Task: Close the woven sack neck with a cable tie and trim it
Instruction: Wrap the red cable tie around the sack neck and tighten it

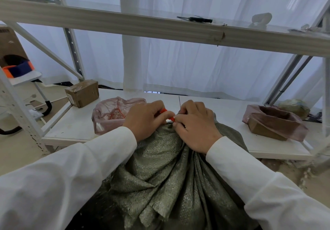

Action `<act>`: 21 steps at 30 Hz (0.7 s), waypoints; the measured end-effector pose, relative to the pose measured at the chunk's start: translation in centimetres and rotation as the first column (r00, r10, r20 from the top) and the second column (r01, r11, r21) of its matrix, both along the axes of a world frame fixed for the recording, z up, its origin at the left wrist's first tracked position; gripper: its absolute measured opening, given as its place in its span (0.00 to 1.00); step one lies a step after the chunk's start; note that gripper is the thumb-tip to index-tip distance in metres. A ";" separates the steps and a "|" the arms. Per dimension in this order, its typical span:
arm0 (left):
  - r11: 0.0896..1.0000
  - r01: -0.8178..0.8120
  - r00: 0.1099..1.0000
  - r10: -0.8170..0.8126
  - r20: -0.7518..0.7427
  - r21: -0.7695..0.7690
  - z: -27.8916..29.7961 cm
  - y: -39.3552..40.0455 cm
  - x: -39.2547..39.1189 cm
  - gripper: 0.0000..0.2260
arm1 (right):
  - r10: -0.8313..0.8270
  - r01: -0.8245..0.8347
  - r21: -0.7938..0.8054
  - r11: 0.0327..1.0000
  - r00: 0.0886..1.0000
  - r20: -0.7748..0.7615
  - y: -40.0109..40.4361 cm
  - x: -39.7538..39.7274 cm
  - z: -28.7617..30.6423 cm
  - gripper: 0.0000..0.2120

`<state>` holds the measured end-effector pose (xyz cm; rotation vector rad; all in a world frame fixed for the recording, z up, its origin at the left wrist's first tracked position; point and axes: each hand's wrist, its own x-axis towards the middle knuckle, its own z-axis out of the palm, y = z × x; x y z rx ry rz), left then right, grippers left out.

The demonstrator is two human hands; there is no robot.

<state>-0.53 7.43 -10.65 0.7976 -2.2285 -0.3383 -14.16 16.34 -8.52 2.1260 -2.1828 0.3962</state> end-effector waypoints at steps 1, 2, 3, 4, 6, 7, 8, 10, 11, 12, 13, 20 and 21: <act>0.998 0.014 1.000 -0.013 0.019 -0.066 0.0 0.2 -0.1 0.16 | -0.001 0.001 0.011 1.000 1.000 0.004 -0.1 -0.1 0.1 0.13; 0.992 0.022 0.999 -0.018 0.032 -0.122 0.0 0.5 -0.2 0.16 | -0.003 0.003 0.024 1.000 1.000 0.004 -0.2 -0.1 0.2 0.13; 0.987 0.021 0.999 -0.015 0.040 -0.162 0.0 0.7 -0.2 0.17 | -0.005 0.005 0.035 0.999 1.000 0.002 -0.4 -0.2 0.3 0.14; 0.980 0.020 0.999 -0.012 0.042 -0.196 0.0 0.8 -0.2 0.18 | -0.005 0.005 0.042 0.999 1.000 -0.001 -0.4 -0.2 0.3 0.14; 0.965 0.018 0.999 -0.009 0.037 -0.263 -0.1 0.9 -0.1 0.18 | -0.003 0.003 0.042 0.999 1.000 0.006 -0.4 -0.2 0.4 0.14; 0.959 0.021 0.999 -0.011 0.039 -0.281 -0.2 0.9 -0.1 0.18 | -0.005 0.004 0.036 0.999 1.000 0.020 -0.4 -0.2 0.3 0.14; 0.959 0.025 0.999 -0.014 0.039 -0.282 -0.2 0.9 -0.1 0.18 | -0.009 0.008 0.024 1.000 0.999 0.039 -0.3 -0.2 0.3 0.14; 0.965 0.026 0.999 -0.018 0.034 -0.262 -0.3 0.9 0.0 0.17 | -0.016 0.017 -0.010 1.000 0.997 0.074 -0.3 -0.3 0.1 0.15; 0.968 0.027 0.999 -0.021 0.028 -0.249 -0.3 1.0 0.0 0.18 | -0.022 0.024 -0.028 0.999 0.996 0.086 -0.3 -0.3 0.0 0.15; 0.972 0.027 0.999 -0.022 0.024 -0.233 -0.4 1.0 0.0 0.18 | -0.029 0.034 -0.045 0.998 0.995 0.097 -0.2 -0.3 0.0 0.15; 0.976 0.024 0.999 -0.020 0.025 -0.214 -0.4 1.0 0.1 0.18 | -0.035 0.042 -0.064 0.997 0.994 0.107 -0.2 -0.3 -0.1 0.14; 0.990 0.021 1.000 -0.019 0.013 -0.137 -0.8 1.3 0.2 0.19 | -0.052 0.070 -0.160 0.985 0.992 0.119 -0.3 0.0 -0.5 0.13; 0.990 0.032 0.999 -0.033 -0.004 -0.135 -0.9 1.3 0.2 0.18 | -0.053 0.074 -0.178 0.981 0.991 0.120 -0.3 0.0 -0.6 0.12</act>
